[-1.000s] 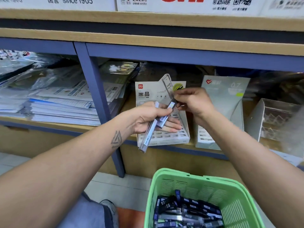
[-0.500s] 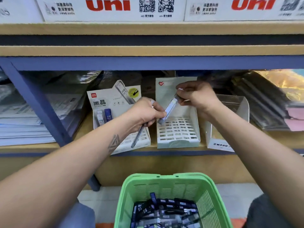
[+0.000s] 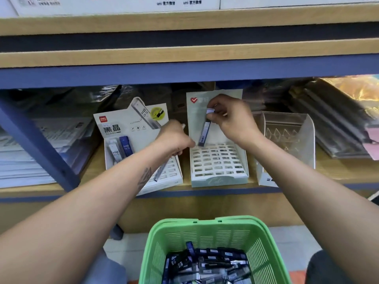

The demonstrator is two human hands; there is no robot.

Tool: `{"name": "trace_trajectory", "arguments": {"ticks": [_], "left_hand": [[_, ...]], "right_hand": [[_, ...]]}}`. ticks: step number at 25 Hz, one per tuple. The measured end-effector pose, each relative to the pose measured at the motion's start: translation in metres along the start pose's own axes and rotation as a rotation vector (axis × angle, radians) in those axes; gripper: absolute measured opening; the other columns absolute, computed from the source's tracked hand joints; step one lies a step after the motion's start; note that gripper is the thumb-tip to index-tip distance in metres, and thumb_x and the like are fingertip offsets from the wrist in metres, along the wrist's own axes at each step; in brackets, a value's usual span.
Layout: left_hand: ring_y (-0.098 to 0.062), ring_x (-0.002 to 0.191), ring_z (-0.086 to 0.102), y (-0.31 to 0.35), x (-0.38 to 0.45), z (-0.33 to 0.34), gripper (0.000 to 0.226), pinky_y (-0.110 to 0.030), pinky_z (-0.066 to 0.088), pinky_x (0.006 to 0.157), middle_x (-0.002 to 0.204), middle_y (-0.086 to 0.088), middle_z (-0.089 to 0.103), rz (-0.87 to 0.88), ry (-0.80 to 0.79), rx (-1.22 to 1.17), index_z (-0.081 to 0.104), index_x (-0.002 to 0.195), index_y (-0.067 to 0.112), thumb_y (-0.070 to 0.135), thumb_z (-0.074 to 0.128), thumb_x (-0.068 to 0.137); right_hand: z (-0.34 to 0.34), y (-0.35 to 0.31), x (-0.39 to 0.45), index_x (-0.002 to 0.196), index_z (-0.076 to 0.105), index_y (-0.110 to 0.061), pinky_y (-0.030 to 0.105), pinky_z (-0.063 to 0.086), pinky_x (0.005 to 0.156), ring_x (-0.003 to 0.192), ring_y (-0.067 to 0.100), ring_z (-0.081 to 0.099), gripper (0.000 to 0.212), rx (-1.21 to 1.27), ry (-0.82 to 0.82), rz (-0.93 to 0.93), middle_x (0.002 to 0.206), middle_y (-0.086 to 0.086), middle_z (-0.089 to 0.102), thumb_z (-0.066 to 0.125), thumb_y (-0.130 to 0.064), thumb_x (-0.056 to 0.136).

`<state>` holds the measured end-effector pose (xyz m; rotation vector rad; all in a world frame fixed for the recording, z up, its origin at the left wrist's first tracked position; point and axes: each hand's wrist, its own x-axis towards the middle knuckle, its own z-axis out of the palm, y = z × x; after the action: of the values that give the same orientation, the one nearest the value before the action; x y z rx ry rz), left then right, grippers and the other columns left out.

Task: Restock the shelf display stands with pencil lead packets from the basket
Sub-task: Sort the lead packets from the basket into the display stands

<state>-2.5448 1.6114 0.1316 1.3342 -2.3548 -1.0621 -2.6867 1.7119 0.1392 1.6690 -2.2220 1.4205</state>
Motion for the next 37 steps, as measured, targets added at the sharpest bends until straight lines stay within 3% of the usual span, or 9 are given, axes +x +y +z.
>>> {"name": "trace_trajectory", "arguments": {"ticks": [6,14,24,27,29,31,33,35,37], "left_hand": [[-0.014,0.038,0.048,-0.005,0.007,0.009,0.025,-0.02,0.036,0.037,0.068,-0.011,0.064,-0.005,-0.063,0.009,0.062,0.102,0.0,0.008,0.076,0.082],[-0.01,0.028,0.041,-0.008,0.012,0.01,0.059,-0.017,0.033,0.035,0.049,-0.005,0.052,-0.024,-0.085,-0.018,0.051,0.137,-0.001,0.001,0.073,0.082],[-0.007,0.03,0.041,-0.006,0.006,0.007,0.07,-0.016,0.032,0.034,0.058,-0.005,0.055,-0.043,-0.146,-0.085,0.041,0.148,0.005,0.002,0.071,0.085],[-0.006,0.032,0.04,-0.003,0.008,-0.003,0.046,-0.016,0.029,0.032,0.063,-0.006,0.059,-0.119,-0.124,-0.21,0.054,0.134,0.005,0.009,0.067,0.09],[-0.007,0.032,0.04,0.001,0.008,-0.014,0.007,-0.015,0.028,0.031,0.06,-0.005,0.054,-0.178,-0.128,-0.441,0.06,0.098,0.006,0.01,0.054,0.097],[-0.009,0.035,0.043,0.002,0.005,-0.022,0.027,-0.015,0.032,0.033,0.061,-0.007,0.05,-0.223,-0.163,-0.722,0.054,0.078,0.007,0.011,0.044,0.103],[-0.013,0.045,0.047,0.002,0.0,-0.024,0.03,-0.019,0.039,0.04,0.062,-0.007,0.052,-0.223,-0.146,-0.937,0.054,0.079,0.006,0.012,0.042,0.106],[-0.012,0.046,0.047,0.001,-0.003,-0.023,0.031,-0.019,0.04,0.044,0.055,-0.006,0.055,-0.219,-0.117,-1.037,0.055,0.08,0.006,0.016,0.044,0.107],[-0.015,0.052,0.054,0.001,-0.004,-0.023,0.031,-0.021,0.049,0.052,0.058,-0.011,0.062,-0.189,-0.112,-1.129,0.058,0.086,0.002,0.022,0.047,0.106]], "right_hand": [[0.013,0.0,0.0,0.096,0.068,-0.017,0.014,0.048,0.072,0.083,0.009,0.065,0.013,0.059,-0.076,0.019,0.085,-0.006,0.067,0.074,-0.009,0.088],[0.02,-0.002,0.001,0.088,0.068,-0.019,0.027,0.054,0.078,0.085,0.013,0.066,0.014,0.061,-0.18,-0.025,0.088,-0.001,0.07,0.076,-0.008,0.086],[0.037,0.015,0.002,0.109,0.076,-0.02,0.043,0.054,0.089,0.103,0.025,0.064,0.018,-0.262,-0.137,-0.074,0.113,0.001,0.071,0.066,-0.022,0.094],[0.031,0.008,-0.003,0.123,0.07,-0.018,0.039,0.053,0.086,0.098,0.023,0.062,0.028,-0.314,-0.128,-0.114,0.119,0.004,0.064,0.063,-0.023,0.096],[0.029,-0.005,-0.008,0.12,0.066,-0.017,0.035,0.052,0.08,0.088,0.018,0.061,0.026,-0.211,-0.065,-0.071,0.108,0.004,0.066,0.064,-0.022,0.095],[0.024,-0.023,-0.013,0.109,0.062,-0.01,0.033,0.052,0.066,0.074,0.023,0.067,0.02,0.127,-0.126,0.122,0.088,0.009,0.072,0.067,-0.022,0.094],[0.023,-0.037,-0.02,0.107,0.057,-0.002,0.031,0.05,0.055,0.067,0.027,0.07,0.033,0.396,-0.353,0.286,0.079,0.014,0.075,0.073,-0.027,0.092],[0.026,-0.042,-0.027,0.107,0.055,-0.004,0.029,0.051,0.056,0.066,0.021,0.071,0.041,0.383,-0.524,0.306,0.074,0.009,0.075,0.081,-0.026,0.084],[0.029,-0.039,-0.031,0.105,0.057,-0.007,0.032,0.055,0.062,0.067,0.017,0.07,0.037,0.361,-0.539,0.313,0.072,0.007,0.074,0.084,-0.011,0.08]]}}
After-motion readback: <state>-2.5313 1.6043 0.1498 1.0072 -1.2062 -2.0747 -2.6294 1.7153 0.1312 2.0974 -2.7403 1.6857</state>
